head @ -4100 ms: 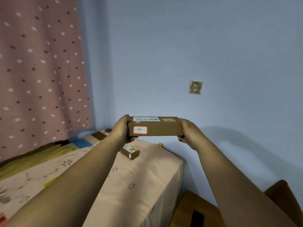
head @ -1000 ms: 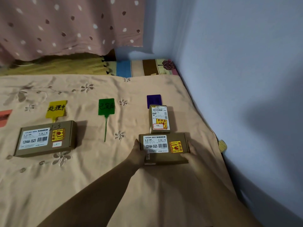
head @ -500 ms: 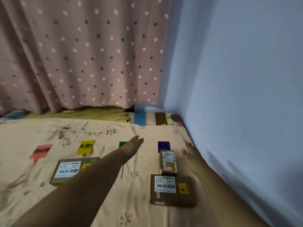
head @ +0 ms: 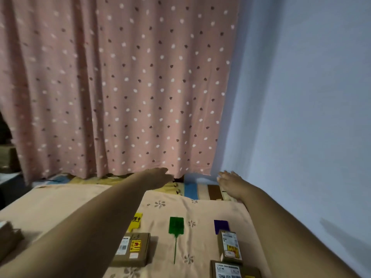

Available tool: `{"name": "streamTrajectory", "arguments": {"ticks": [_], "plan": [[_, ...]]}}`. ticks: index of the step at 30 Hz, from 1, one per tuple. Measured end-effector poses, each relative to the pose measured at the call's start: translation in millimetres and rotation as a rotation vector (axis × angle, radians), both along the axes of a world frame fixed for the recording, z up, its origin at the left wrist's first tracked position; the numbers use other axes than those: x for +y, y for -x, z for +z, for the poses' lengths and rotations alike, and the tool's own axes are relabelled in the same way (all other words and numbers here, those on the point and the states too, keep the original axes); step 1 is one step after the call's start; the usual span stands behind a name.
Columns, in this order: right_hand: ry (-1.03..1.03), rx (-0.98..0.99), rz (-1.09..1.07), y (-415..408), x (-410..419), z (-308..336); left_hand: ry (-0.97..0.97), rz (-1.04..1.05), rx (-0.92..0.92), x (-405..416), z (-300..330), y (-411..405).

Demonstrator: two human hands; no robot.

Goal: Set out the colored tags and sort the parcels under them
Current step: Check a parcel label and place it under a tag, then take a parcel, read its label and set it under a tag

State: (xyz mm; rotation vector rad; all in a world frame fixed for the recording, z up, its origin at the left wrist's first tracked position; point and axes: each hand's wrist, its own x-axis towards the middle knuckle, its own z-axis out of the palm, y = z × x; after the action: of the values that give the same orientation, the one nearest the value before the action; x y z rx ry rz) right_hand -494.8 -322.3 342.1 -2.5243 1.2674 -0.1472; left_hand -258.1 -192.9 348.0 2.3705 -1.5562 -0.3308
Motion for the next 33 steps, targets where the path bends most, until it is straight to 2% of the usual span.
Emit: {"name": "streamTrajectory", "arguments": {"ticks": [4,13,17,27,33], "plan": [[-0.023,-0.023,-0.005,-29,42,12,-0.013,0.015,0.071,38,3,-29],[-0.035,0.06,0.094,-129,146,22,0.003,0.099,0.085,149,13,-119],[-0.068,0.048,0.119,-185,191,14,0.022,0.133,0.169,211,8,-170],[-0.029,0.122,0.342,-329,316,9,0.11,0.445,0.205,385,16,-266],[0.004,0.174,0.488,-385,389,12,0.093,0.639,0.089,481,18,-292]]}}
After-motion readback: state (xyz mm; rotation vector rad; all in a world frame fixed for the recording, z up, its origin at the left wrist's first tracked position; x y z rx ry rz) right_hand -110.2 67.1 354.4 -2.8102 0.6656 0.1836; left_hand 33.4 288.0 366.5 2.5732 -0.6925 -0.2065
